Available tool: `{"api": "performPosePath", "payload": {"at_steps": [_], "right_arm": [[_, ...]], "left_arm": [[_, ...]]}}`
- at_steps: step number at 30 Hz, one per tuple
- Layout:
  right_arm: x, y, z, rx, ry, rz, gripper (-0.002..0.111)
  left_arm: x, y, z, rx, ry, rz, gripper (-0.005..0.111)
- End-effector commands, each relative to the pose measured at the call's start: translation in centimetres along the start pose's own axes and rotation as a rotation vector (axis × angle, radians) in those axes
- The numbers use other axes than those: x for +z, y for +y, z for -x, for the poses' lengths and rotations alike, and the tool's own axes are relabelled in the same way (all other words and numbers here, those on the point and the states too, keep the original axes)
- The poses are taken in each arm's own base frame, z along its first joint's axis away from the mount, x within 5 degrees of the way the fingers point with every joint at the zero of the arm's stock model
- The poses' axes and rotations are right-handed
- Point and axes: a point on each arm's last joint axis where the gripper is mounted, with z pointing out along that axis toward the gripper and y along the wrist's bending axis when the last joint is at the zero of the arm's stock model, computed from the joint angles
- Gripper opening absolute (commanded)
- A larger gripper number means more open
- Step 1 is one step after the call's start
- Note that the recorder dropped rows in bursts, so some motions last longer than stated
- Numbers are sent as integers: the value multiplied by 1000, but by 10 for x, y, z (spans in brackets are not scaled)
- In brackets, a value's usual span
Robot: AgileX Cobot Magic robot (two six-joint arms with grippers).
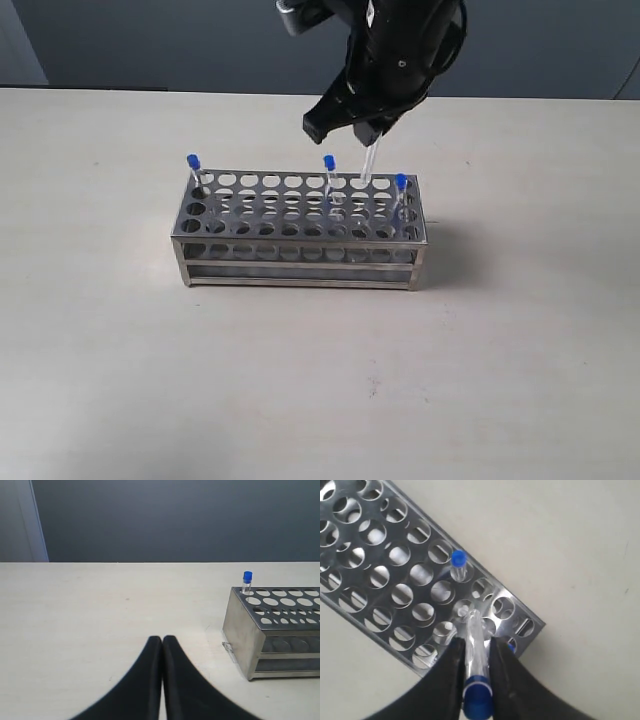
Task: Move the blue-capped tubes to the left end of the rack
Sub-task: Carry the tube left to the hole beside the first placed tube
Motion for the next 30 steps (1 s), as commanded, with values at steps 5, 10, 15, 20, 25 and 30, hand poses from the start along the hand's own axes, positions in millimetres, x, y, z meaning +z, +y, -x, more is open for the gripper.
{"api": "performPosePath", "payload": {"at_steps": [5,10,15,20,25,30], "right_arm": [[-28,2,6,-16,-93,69,0],[-34,12,20,-83,-259,182,-1],[-25,26,34,-181,-353,313,-1],[-9,39,42,-256,-340,342,-1],[5,70,57,-402,-327,343,-1],[23,78,73,-456,-262,299,-1]], "left_arm": [[0,0,2,4,-6,-7,1],[0,0,2,4,-6,-7,1],[0,0,2,4,-6,-7,1],[0,0,2,4,-6,-7,1],[0,0,2,4,-6,-7,1],[0,0,2,4,-6,-7,1]]}}
